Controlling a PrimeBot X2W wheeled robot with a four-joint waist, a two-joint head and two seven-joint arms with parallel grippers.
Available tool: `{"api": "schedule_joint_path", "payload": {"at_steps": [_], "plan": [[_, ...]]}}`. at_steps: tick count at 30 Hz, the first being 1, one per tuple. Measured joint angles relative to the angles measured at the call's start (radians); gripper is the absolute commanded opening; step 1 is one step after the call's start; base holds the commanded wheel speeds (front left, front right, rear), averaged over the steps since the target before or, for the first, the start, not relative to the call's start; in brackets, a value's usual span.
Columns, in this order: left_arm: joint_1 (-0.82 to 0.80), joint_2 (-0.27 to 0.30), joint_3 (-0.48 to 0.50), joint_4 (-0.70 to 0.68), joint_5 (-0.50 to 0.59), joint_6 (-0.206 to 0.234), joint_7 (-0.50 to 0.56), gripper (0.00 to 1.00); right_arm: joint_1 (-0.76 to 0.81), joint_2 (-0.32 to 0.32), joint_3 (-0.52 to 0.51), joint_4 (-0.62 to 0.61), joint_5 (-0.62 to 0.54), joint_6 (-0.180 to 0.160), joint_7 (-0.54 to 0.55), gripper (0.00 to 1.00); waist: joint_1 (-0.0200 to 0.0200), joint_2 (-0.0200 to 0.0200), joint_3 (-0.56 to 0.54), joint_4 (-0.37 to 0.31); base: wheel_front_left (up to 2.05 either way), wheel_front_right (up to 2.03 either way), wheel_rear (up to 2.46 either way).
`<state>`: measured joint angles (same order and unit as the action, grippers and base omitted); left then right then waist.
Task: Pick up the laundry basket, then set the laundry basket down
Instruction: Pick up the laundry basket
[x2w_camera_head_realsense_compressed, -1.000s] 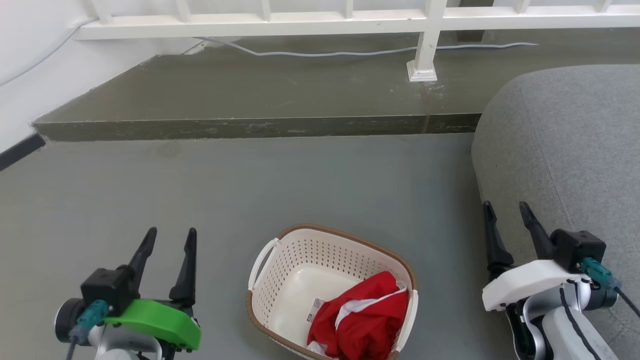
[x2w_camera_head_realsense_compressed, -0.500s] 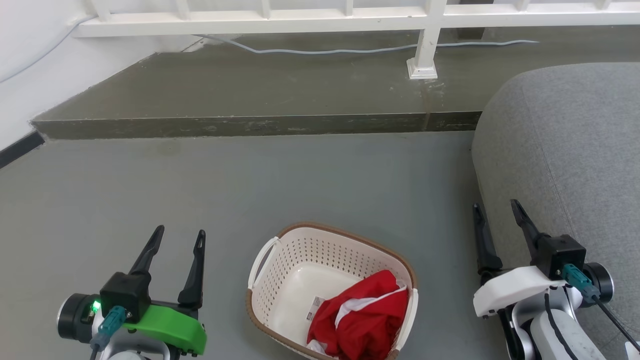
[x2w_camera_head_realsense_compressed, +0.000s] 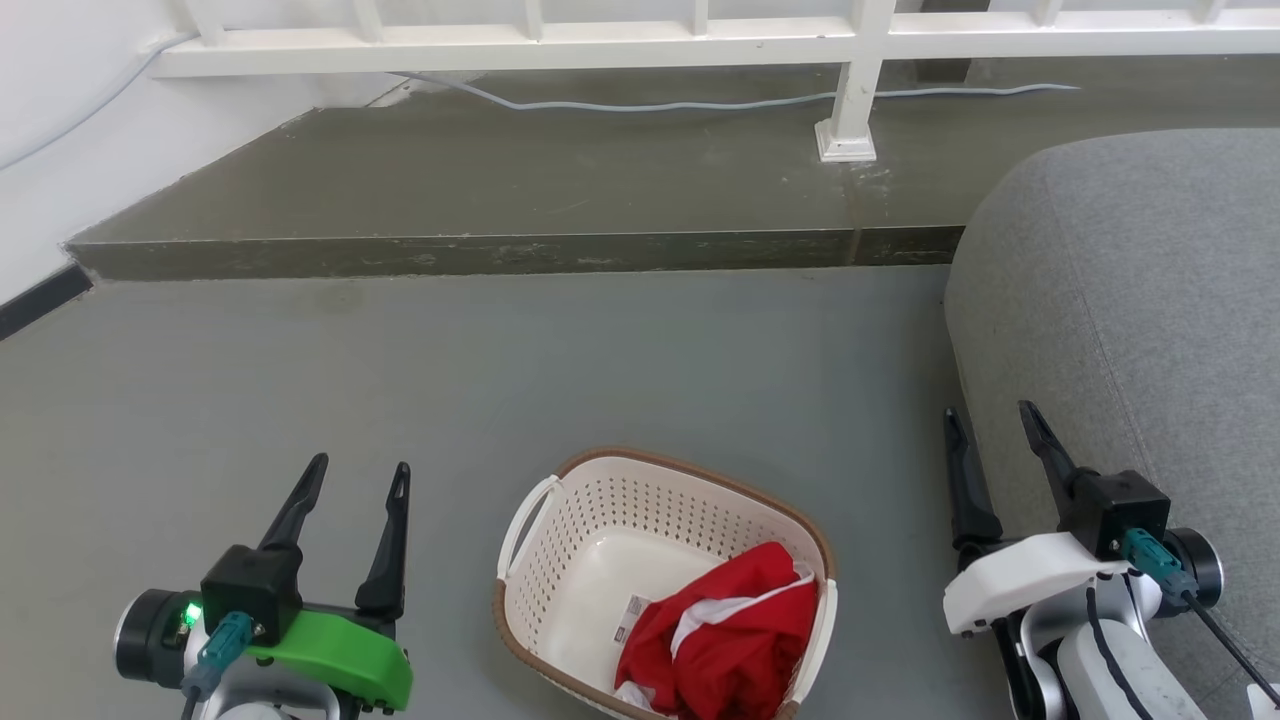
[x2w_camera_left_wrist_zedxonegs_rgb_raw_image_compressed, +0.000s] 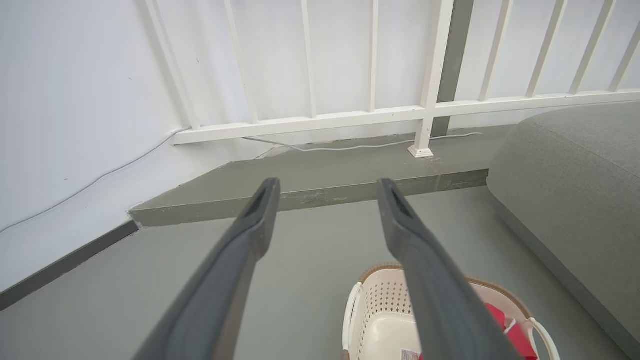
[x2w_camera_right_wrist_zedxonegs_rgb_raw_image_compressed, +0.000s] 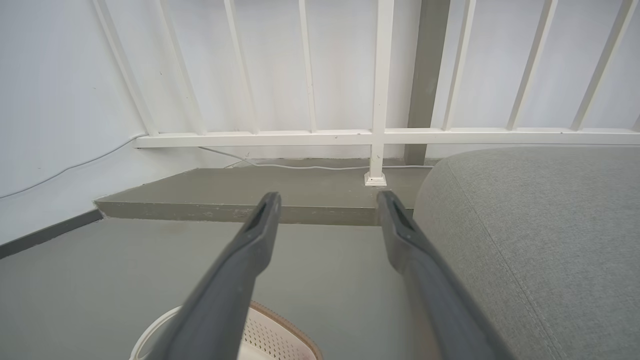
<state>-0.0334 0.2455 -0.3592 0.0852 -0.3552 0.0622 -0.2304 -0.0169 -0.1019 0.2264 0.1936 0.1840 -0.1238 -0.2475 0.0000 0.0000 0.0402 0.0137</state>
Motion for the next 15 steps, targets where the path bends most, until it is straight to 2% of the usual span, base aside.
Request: {"api": "schedule_joint_path", "payload": {"at_steps": [15], "plan": [[-0.013,0.000,0.006,-0.018,-0.009,0.001,0.001,1.00,0.000,0.006,-0.004,-0.010,0.000,0.000,0.000,1.00,0.0000,0.0000,0.053,0.001,0.00,0.00,0.00]]}}
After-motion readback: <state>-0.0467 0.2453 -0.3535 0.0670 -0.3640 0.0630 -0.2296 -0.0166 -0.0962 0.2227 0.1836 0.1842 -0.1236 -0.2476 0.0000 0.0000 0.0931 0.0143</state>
